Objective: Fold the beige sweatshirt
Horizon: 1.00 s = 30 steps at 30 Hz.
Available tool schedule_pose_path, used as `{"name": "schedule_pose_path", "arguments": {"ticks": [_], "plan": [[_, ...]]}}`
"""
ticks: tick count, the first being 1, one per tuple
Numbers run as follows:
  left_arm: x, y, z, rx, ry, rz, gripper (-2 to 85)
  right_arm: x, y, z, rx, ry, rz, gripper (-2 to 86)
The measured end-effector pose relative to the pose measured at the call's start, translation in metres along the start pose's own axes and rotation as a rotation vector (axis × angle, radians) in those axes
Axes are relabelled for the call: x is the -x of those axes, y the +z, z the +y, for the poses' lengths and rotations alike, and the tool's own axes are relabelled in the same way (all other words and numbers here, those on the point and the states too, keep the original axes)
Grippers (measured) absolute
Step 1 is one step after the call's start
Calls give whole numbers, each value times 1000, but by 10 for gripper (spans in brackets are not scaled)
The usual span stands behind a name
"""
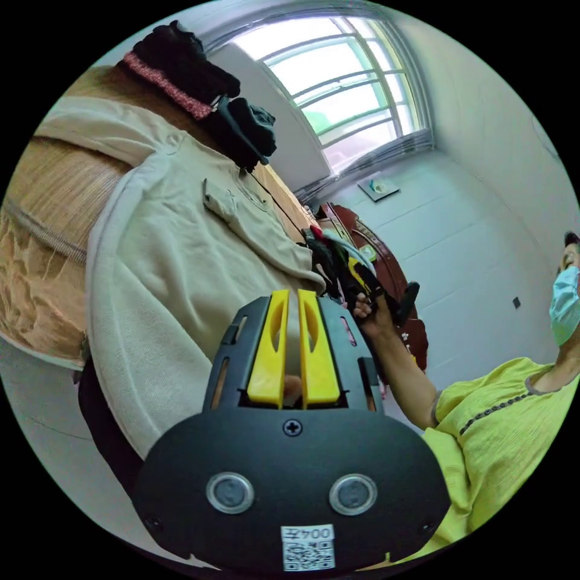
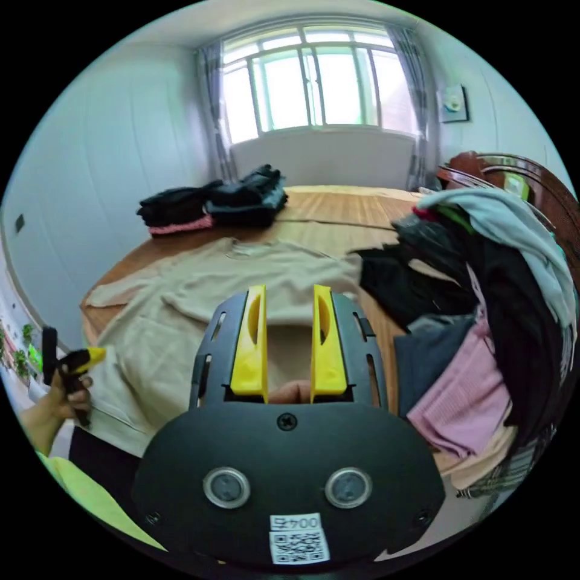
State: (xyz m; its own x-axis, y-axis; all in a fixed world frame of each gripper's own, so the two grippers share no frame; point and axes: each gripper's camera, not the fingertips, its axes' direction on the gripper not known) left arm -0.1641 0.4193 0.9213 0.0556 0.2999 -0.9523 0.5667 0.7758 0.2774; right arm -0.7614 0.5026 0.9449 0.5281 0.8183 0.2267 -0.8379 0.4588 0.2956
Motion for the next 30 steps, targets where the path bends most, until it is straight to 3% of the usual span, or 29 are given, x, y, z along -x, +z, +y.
{"name": "schedule_pose_path", "arguments": {"ticks": [6, 11, 17, 23, 30], "plan": [[-101, 97, -92, 184, 269, -126, 45, -49, 35, 64, 164, 88, 188, 109], [-202, 258, -200, 316, 563, -303, 68, -41, 68, 57, 209, 14, 252, 114], [-266, 456, -279, 495, 724, -412, 96, -42, 84, 43, 243, -51, 270, 92], [-287, 577, -303, 638, 779, -426, 120, -23, 104, 37, 304, -164, 360, 66], [-289, 619, -314, 725, 740, -368, 88, -2, 114, 37, 308, -287, 473, 45]]}}
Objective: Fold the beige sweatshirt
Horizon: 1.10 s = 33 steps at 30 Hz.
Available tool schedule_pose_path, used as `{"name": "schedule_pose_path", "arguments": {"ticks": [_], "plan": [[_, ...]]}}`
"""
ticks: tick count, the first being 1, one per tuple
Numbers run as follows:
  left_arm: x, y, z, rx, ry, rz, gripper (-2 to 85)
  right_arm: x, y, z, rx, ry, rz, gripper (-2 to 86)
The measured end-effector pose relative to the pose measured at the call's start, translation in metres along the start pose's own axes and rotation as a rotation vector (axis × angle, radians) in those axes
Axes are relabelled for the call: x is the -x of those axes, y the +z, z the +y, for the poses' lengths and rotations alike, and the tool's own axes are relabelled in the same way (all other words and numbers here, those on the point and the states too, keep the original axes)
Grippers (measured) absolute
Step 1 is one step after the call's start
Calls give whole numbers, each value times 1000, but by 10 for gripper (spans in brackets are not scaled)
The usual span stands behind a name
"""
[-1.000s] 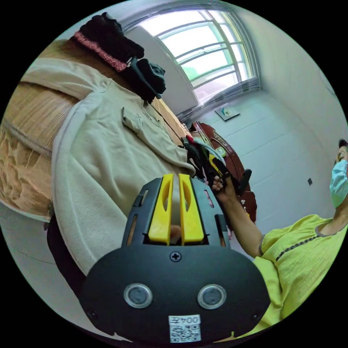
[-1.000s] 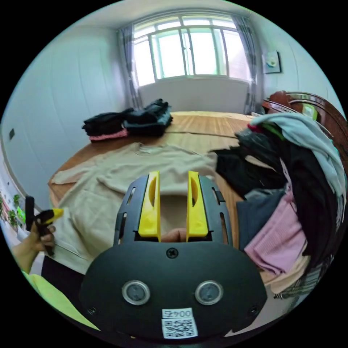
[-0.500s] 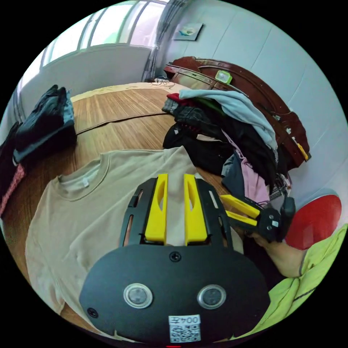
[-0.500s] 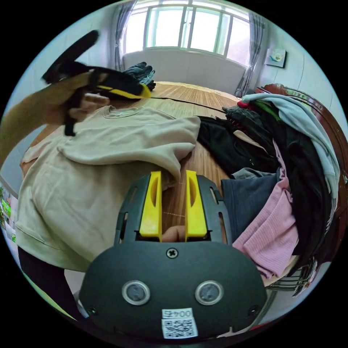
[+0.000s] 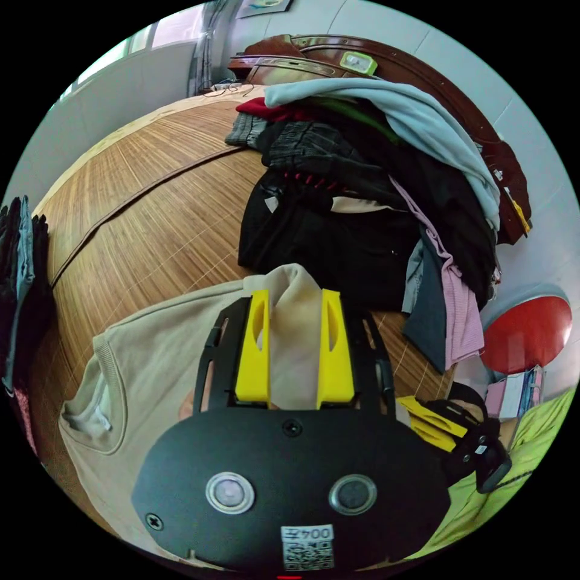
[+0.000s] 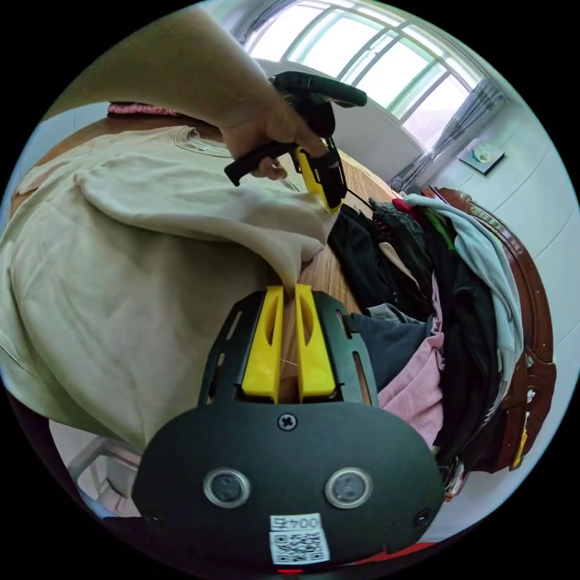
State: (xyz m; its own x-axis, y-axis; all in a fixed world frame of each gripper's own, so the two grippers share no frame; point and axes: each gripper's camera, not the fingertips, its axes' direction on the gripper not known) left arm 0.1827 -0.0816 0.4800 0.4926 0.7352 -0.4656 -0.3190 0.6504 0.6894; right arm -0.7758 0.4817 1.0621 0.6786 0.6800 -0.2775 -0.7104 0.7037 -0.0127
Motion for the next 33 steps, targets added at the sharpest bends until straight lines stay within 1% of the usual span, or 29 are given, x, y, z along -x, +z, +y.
{"name": "schedule_pose_path", "arguments": {"ticks": [1, 3, 5, 7, 8, 10, 12, 15, 17, 19, 20, 22, 24, 25, 26, 27, 28, 29, 30, 31, 32, 33], "plan": [[0, 3, -4, 14, -5, 26, 60, 2, 0, -1, 5, -9, 7, 43], [-1, 5, -6, 32, -4, 4, 42, 7, 0, -3, 15, -44, 34, 37], [-1, -5, -6, -33, -56, -68, 33, 10, 1, -3, 43, -75, 52, 35], [5, -12, -3, -81, -142, -93, 32, 9, 2, -1, 75, -93, 76, 33], [8, -5, -1, -65, -183, -99, 32, 9, 3, 0, 83, -101, 72, 35], [8, 16, 0, -8, -193, -153, 37, 10, 7, -1, 111, -118, 68, 37], [8, 23, 3, -29, -209, -150, 45, 6, 6, -3, 117, -86, 49, 41], [11, 14, 5, -67, -214, -97, 82, -2, 2, -1, 119, -53, 27, 50], [12, -3, 7, -86, -201, -85, 139, -7, 0, 1, 135, -54, 40, 53], [17, -20, 9, -95, -233, -88, 162, -12, -3, 4, 156, -50, 76, 41], [20, -34, 12, -115, -245, -65, 170, -15, -4, 7, 174, -38, 115, 33], [27, -58, 24, -161, -276, -50, 175, -25, -12, 12, 152, 0, 135, 22], [34, -82, 44, -197, -295, -55, 176, -48, -27, 19, 93, 130, 167, 5], [41, -97, 64, -215, -311, -76, 173, -55, -31, 21, 73, 177, 176, 3], [49, -110, 90, -234, -334, -94, 169, -72, -42, 26, 11, 276, 173, 4], [54, -117, 104, -243, -351, -102, 165, -87, -54, 33, -88, 367, 115, 7], [67, -128, 137, -257, -395, -116, 158, -94, -60, 37, -141, 406, 69, 10], [82, -138, 173, -274, -455, -118, 150, -104, -70, 44, -246, 461, -67, 22], [91, -142, 193, -286, -494, -113, 147, -109, -72, 47, -317, 457, -244, 41], [110, -151, 235, -321, -577, -85, 139, -109, -70, 46, -323, 444, -332, 47], [129, -157, 278, -355, -659, -46, 131, -109, -63, 41, -287, 423, -479, 59], [137, -159, 299, -370, -698, -29, 127, -104, -54, 36, -232, 390, -564, 62]]}}
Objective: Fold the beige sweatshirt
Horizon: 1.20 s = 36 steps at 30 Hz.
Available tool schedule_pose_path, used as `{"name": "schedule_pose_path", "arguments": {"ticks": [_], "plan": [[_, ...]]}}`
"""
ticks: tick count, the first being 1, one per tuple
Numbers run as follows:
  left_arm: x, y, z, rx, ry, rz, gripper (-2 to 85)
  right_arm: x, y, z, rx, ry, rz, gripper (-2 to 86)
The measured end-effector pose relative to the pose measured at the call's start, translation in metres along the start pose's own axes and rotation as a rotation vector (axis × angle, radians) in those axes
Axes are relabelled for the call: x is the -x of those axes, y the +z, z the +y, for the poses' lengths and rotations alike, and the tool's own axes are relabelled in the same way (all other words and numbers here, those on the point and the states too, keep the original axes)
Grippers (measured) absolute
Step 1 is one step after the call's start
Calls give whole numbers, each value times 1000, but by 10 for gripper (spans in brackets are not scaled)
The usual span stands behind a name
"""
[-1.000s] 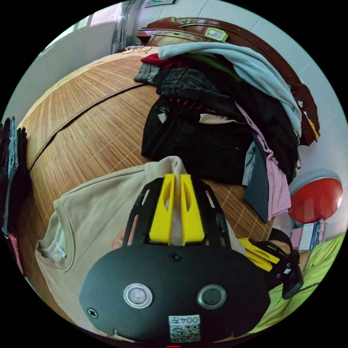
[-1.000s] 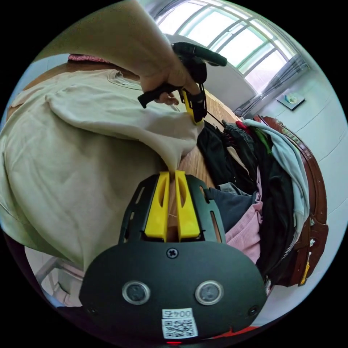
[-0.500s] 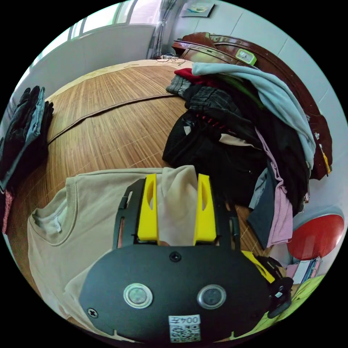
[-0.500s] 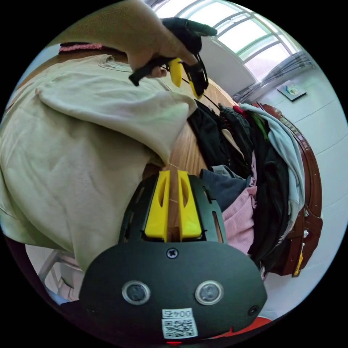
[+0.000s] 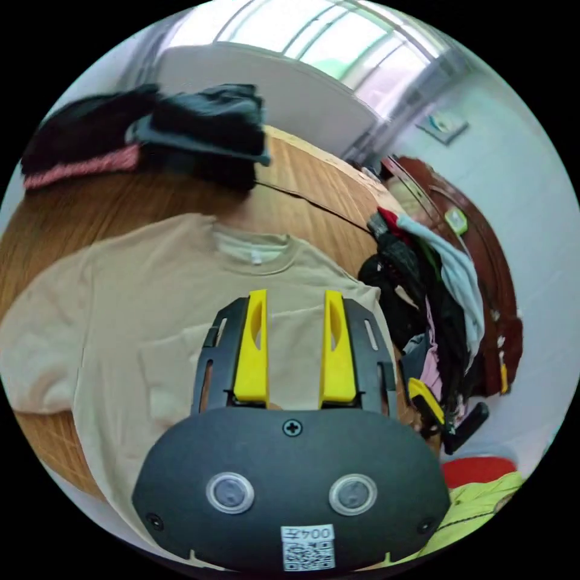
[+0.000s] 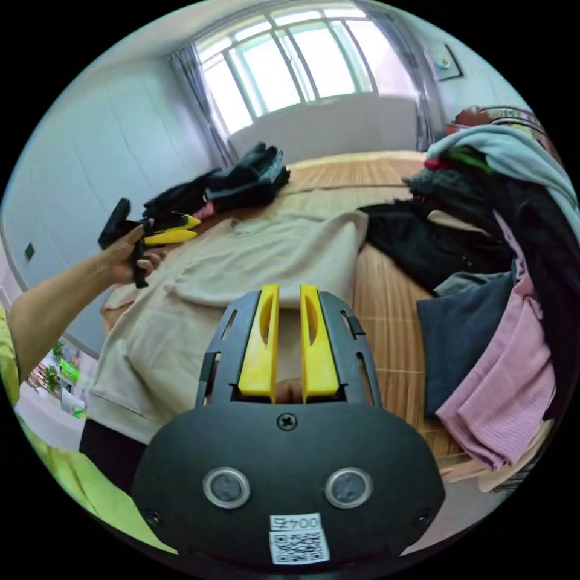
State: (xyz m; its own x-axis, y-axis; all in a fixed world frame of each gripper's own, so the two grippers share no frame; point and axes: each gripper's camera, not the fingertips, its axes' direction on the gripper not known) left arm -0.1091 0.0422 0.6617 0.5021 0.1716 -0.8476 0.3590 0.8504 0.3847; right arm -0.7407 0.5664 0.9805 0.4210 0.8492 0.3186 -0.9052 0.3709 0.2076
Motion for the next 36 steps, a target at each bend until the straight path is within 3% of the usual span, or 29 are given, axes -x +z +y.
{"name": "schedule_pose_path", "arguments": {"ticks": [4, 12, 15, 26, 36], "plan": [[97, -27, 56, -16, -178, -11, 115, -5, 41, 0, 277, 23, 90, 50], [163, -34, 89, 46, -228, -204, 127, -16, 35, -1, 276, 28, 103, 27], [182, -33, 108, 81, -317, -129, 135, -18, 34, -3, 280, 28, 109, 18], [238, -21, 217, -87, -700, 387, 153, -23, 24, -6, 269, 21, 110, 7], [249, 6, 218, -166, -673, 399, 142, -27, 19, -12, 269, 26, 112, -6]]}}
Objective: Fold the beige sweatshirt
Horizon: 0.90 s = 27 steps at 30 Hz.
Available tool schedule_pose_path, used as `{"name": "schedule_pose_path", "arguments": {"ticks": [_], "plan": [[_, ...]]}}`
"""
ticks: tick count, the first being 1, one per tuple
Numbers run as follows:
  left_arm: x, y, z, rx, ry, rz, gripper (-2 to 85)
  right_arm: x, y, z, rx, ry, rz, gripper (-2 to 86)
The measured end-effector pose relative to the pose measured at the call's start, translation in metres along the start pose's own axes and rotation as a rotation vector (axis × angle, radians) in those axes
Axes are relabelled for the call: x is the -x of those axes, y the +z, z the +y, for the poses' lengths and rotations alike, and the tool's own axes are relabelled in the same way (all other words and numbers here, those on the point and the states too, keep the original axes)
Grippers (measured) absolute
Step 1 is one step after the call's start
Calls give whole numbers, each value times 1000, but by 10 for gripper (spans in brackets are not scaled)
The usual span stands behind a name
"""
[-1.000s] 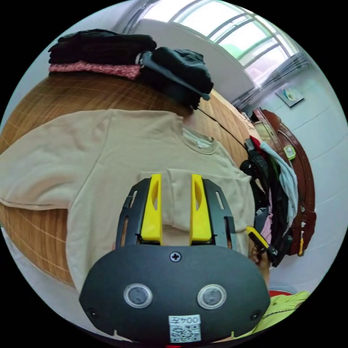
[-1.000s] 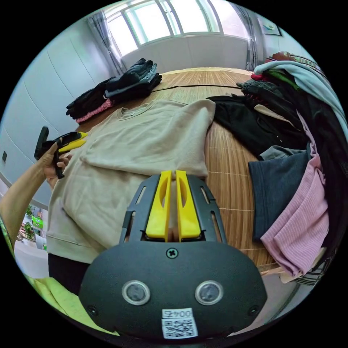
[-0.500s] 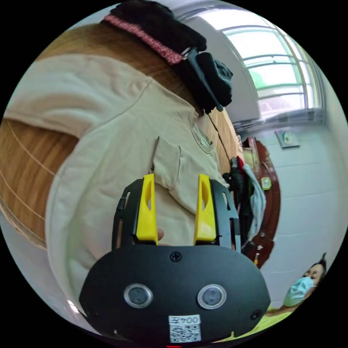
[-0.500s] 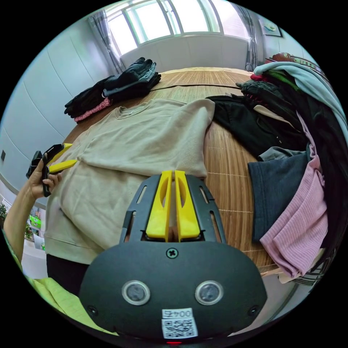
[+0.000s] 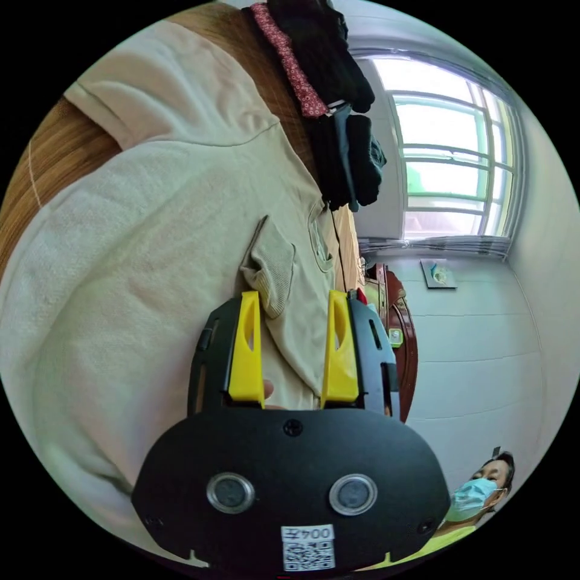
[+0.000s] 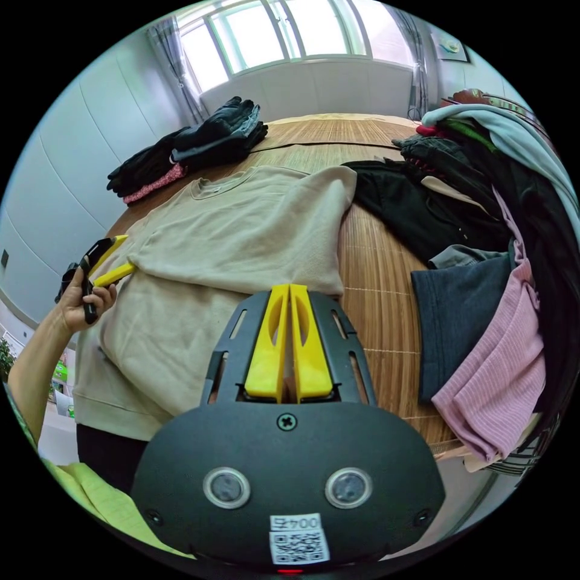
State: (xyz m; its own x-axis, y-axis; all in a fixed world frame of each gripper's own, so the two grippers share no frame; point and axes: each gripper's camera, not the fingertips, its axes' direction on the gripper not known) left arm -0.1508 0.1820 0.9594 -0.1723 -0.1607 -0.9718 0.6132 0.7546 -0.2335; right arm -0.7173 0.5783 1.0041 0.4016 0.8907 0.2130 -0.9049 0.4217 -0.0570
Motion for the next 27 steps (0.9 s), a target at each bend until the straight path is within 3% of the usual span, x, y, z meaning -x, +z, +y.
{"name": "schedule_pose_path", "arguments": {"ticks": [9, 15, 19, 22, 27], "plan": [[4, 8, 0, -22, 71, -121, 42, -4, -5, -6, 1, -2, -2, -7], [-73, -10, 33, -169, 369, -170, 36, -2, -15, -10, -27, -26, 4, -7], [-77, -29, 54, -300, 491, -315, 39, 5, -22, -13, -57, -78, 3, -6], [-28, -16, 41, -181, 373, -297, 47, -1, -14, -18, 14, -53, -18, -6], [-12, -26, 42, -200, 301, -154, 107, -32, -13, -25, 58, 71, -107, -6]]}}
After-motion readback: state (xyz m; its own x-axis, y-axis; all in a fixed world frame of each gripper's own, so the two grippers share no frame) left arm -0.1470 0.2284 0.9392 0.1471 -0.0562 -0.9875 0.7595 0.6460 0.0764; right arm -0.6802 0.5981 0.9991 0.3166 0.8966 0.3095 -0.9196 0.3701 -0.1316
